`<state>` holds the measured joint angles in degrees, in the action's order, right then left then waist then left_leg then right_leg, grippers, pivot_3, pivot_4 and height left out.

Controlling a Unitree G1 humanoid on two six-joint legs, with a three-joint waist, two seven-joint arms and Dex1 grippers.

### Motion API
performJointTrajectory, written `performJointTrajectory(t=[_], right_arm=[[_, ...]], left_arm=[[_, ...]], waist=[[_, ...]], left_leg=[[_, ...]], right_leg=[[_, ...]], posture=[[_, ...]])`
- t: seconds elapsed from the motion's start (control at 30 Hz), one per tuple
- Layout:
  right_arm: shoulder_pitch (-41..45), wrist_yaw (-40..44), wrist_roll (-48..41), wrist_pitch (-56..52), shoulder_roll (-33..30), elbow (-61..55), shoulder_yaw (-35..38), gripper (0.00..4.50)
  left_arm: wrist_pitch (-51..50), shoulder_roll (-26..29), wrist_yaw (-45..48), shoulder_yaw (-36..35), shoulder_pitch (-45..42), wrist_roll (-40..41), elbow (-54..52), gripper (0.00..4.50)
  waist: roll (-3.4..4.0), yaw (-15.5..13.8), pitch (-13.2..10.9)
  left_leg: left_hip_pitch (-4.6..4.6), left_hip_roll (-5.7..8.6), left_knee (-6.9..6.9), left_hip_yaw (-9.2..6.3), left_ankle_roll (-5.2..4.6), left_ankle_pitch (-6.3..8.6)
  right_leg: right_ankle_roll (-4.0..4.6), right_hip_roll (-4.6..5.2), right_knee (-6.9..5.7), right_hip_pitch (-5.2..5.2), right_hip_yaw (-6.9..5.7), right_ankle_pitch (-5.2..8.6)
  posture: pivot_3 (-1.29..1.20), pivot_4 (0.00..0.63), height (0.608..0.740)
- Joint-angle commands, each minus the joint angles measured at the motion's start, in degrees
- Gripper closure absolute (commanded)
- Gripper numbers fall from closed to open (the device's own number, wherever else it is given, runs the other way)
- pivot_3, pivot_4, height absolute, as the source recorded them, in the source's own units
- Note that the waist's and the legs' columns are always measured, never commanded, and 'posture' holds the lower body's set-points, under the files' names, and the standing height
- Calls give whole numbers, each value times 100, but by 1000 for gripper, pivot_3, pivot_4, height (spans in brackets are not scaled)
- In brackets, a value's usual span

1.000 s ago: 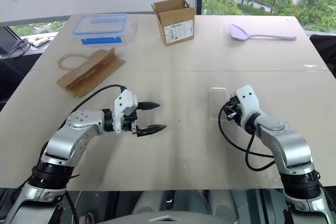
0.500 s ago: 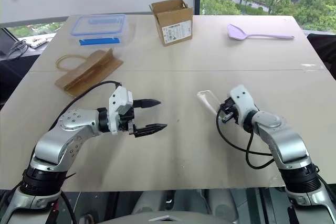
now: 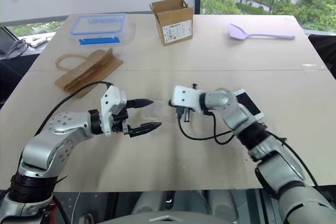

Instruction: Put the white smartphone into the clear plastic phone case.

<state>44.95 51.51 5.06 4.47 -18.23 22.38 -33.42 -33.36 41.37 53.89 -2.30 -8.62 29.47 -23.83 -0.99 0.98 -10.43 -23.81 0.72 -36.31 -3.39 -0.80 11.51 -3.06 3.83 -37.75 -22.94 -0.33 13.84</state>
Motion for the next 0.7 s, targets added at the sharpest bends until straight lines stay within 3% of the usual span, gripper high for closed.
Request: performJointTrajectory(t=[0.03, 0.1, 0.27, 0.47, 0.6, 0.7], right_arm=[[149, 256, 148, 775, 70, 548, 25, 4189], [148, 286, 105, 931, 98, 700, 171, 3614], [-377, 297, -350, 407, -285, -436, 881, 1076], [-1704, 922, -1935, -1786, -1498, -3323, 1947, 1076], [-2685, 869, -2583, -2729, -2197, -4722, 2487, 1076], [-3505, 226, -2770, -3275, -2277, -5492, 3040, 1039]], left_arm=[[102, 118, -28, -149, 69, 0, -218, 0], [160, 140, -26, -116, 95, -40, -200, 0], [397, 106, 70, 270, -137, -295, 73, 0], [1273, -28, 511, 1026, -776, -1053, 1262, 0], [1910, -217, 877, 1369, -1039, -1367, 2060, 0], [2277, -274, 1189, 1604, -1077, -1555, 2453, 1013]], waist=[[0, -26, 0], [0, -19, 0], [2, -41, -1], [6, -72, -4], [5, -24, -4], [4, -34, -3]], left_leg=[[0, 0, 0, -1, 0, 0], [0, 2, 0, -1, 0, 0], [3, 2, 0, -5, 1, 0], [-2, 8, 0, -2, 0, 0], [-1, 6, 1, 1, -1, 1], [1, -4, 1, 6, -2, 1]], right_leg=[[0, 0, 0, 0, -1, 0], [0, 4, 0, 1, 0, 0], [1, 3, -6, 1, -2, 0], [0, 10, -5, 1, -1, 0], [0, 10, -4, 1, -1, 1], [-1, 9, -7, -3, 0, 1]], posture=[[0, 150, 740], [0, 150, 740], [0, 150, 740], [0, 150, 740], [0, 150, 740], [0, 150, 740]])
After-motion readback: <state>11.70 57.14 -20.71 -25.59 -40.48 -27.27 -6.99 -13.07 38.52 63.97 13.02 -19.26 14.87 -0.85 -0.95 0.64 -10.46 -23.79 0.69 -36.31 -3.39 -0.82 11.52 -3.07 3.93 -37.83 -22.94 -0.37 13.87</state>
